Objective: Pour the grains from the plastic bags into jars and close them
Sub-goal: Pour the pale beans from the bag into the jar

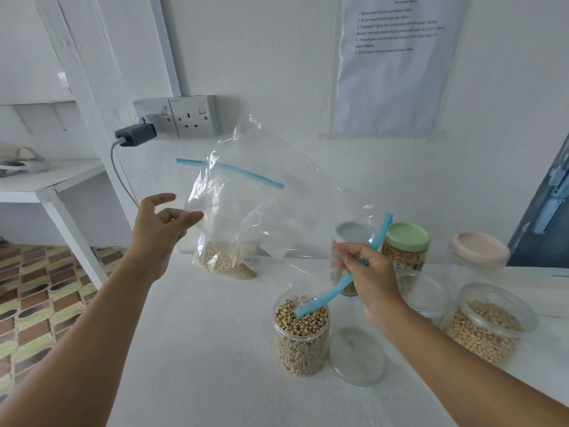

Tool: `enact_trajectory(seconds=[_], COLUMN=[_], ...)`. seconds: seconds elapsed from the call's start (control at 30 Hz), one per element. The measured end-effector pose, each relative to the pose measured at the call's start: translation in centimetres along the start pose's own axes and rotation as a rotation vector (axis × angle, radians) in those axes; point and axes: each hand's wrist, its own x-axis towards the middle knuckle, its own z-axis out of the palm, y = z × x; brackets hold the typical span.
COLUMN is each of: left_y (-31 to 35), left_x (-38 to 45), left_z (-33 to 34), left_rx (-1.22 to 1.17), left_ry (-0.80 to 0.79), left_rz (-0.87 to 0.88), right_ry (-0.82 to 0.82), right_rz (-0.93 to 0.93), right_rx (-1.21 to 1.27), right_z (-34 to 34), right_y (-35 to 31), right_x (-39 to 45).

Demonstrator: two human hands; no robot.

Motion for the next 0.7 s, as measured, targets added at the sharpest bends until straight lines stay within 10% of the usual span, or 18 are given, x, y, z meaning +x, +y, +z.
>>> enact_trajectory(seconds=[0.7], left_y=[1.2], left_x=[-1.0], left_z=[1.5], left_rx=[-0.367], left_ry=[-0.044], left_rz=[-0.021], right_ry=[-0.025], right_rz=[-0.093], right_rx=[0.041], right_z=[1.3], right_y=[0.0], right_x=[-0.5])
